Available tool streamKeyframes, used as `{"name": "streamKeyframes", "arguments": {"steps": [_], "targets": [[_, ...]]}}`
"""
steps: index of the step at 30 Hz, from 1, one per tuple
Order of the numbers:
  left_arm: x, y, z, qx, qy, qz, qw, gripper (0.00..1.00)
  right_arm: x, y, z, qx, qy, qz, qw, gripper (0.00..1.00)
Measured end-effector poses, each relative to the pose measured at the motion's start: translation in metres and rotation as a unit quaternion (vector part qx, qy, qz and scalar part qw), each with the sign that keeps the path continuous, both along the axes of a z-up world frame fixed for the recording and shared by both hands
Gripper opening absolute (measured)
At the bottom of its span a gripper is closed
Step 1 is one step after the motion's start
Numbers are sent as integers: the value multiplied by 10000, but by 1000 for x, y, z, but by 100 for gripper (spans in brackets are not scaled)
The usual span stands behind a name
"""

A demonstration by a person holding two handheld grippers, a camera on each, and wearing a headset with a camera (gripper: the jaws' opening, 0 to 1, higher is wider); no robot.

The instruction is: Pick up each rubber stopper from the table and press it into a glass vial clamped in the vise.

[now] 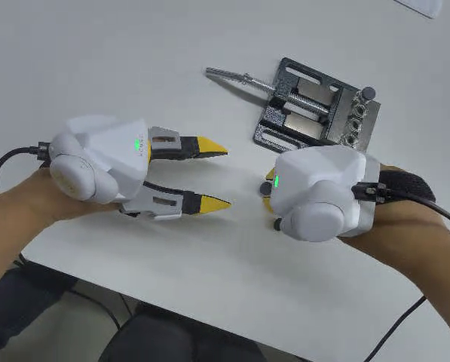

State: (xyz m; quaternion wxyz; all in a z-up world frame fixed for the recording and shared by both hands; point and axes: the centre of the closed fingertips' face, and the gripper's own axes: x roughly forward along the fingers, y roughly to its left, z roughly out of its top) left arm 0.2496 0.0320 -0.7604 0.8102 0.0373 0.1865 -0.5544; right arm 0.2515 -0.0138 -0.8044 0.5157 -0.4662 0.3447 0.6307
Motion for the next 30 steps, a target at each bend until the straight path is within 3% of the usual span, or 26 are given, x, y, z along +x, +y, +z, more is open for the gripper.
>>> {"name": "streamKeyframes", "arguments": {"steps": [15,30], "targets": [[-1,-1,0,-50,9,39,10000,37,1,-1,-6,-143,-168,127,9997,14],[-2,3,-1,-44,24,75,10000,37,0,0,-8,-162,-150,179,9996,12]]}}
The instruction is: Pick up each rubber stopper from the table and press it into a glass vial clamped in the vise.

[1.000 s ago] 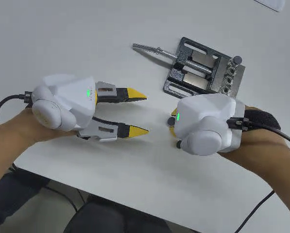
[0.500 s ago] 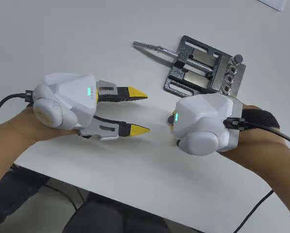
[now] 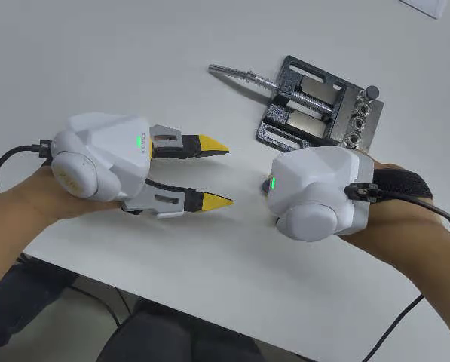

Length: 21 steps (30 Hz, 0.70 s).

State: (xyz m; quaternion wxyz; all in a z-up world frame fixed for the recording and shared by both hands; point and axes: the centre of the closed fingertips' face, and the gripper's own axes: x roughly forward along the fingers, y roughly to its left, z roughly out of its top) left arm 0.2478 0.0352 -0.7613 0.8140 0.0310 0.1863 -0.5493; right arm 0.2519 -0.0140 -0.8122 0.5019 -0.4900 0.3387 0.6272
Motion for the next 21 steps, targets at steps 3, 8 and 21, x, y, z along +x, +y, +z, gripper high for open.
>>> {"name": "streamKeyframes", "arguments": {"steps": [3,8,21], "targets": [[0,-1,0,9,-1,-16,10000,37,-1,0,1,10,30,-29,10000,12],[0,-2,1,6,-3,-44,10000,37,0,2,5,52,43,-70,10000,12],[6,-11,11,45,-116,-195,9997,37,8,-9,24,168,137,-371,9991,12]]}}
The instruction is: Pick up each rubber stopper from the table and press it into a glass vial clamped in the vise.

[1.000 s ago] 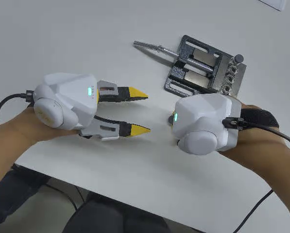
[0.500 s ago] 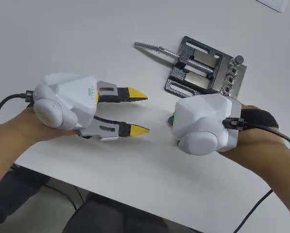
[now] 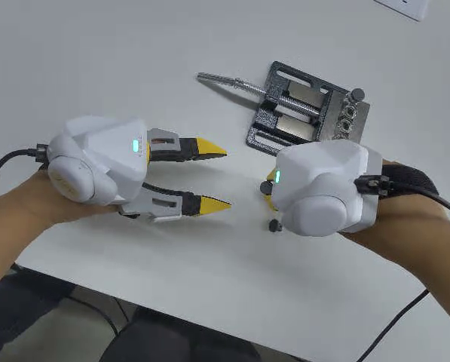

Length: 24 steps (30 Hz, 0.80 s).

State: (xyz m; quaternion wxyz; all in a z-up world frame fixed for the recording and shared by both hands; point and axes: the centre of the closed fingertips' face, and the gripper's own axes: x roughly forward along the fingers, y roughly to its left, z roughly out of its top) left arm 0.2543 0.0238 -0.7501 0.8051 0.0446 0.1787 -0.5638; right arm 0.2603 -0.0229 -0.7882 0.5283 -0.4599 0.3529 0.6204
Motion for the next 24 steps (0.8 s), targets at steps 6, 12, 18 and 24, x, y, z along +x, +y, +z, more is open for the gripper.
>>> {"name": "streamKeyframes", "arguments": {"steps": [6,12,18,24], "targets": [[6,-6,6,8,-60,-97,9999,37,8,-7,12,94,39,-206,9997,12],[14,-16,10,13,-128,-194,9997,37,14,-14,20,132,69,-322,9994,12],[25,-25,18,14,-254,-291,9993,38,19,-22,27,139,98,-406,9990,12],[42,-28,27,38,-384,-351,9986,38,33,-28,39,236,112,-584,9980,12]]}}
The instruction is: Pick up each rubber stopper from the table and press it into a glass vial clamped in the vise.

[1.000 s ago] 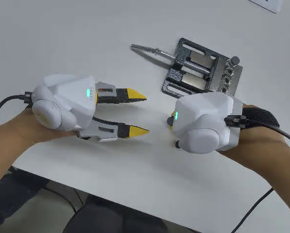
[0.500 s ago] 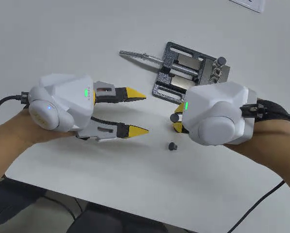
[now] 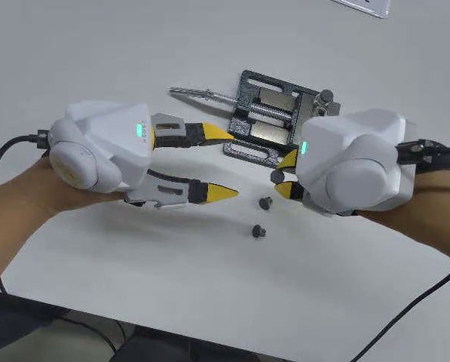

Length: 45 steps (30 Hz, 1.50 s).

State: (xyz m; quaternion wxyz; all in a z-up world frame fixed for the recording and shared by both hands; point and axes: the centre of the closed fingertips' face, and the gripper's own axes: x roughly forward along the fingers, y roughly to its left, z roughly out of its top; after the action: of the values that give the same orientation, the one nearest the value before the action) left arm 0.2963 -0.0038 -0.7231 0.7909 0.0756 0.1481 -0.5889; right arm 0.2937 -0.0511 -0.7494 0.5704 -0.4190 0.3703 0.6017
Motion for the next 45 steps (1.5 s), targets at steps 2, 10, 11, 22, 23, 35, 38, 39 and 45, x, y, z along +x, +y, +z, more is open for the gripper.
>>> {"name": "streamKeyframes", "arguments": {"steps": [2,10,11,22,23,35,38,39,45], "targets": [[5,-2,2,24,-43,-36,10000,38,5,-3,3,-4,-31,-29,10000,12],[21,-11,6,47,-141,-164,9998,38,23,-18,10,-18,-54,-187,9998,12],[23,-13,6,55,-160,-184,9997,38,26,-21,11,-19,-48,-216,9998,12],[34,-22,8,56,-195,-313,9993,38,50,-39,20,-40,-103,-433,9990,11],[35,-22,9,57,-201,-319,9993,38,52,-39,20,-35,-103,-448,9989,11],[42,-25,8,83,-202,-363,9991,38,72,-45,21,-5,-46,-592,9982,11],[43,-26,6,94,-191,-372,9991,38,79,-46,22,19,-44,-639,9979,11],[44,-26,6,92,-180,-374,9991,38,82,-46,22,20,-41,-662,9978,11],[49,-26,5,85,-164,-359,9992,38,93,-47,21,33,-52,-718,9974,11]]}}
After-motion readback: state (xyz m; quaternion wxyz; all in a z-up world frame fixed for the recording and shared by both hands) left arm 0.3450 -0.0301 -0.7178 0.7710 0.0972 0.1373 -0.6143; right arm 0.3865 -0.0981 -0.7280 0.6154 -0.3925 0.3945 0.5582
